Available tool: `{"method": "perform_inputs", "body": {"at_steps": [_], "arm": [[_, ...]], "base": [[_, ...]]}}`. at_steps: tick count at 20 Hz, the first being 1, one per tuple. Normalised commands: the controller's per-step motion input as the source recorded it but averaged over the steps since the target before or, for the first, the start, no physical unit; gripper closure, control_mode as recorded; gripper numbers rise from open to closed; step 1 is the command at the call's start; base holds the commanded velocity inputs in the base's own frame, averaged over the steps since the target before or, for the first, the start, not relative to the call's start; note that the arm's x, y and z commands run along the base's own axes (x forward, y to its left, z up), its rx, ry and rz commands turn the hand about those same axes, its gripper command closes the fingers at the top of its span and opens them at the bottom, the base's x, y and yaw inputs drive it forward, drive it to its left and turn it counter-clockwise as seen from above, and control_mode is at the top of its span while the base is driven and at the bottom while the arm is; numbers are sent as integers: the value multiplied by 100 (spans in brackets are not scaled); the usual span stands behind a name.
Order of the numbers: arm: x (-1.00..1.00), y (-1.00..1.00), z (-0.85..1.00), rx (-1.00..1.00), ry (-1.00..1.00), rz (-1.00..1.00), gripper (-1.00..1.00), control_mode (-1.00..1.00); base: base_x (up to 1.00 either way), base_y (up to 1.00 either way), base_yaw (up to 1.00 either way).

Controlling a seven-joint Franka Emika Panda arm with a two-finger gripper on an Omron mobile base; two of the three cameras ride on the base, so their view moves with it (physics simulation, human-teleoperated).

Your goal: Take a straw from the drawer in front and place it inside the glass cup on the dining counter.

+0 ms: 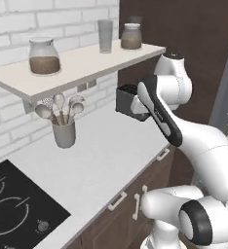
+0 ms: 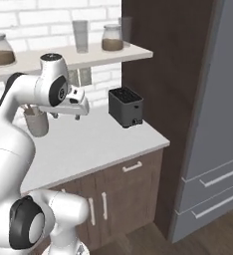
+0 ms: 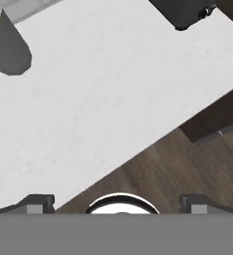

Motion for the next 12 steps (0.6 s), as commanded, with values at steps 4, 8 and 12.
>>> {"method": "perform_inputs", "body": {"at_steps": [4,8,12], "arm": [[0,0,0,0,0,0,-100,100],[0,0,0,0,0,0,-100,100],[0,0,0,0,0,0,-100,100]], "base": [[13,20,-38],[16,20,-36],[4,44,-25]]}}
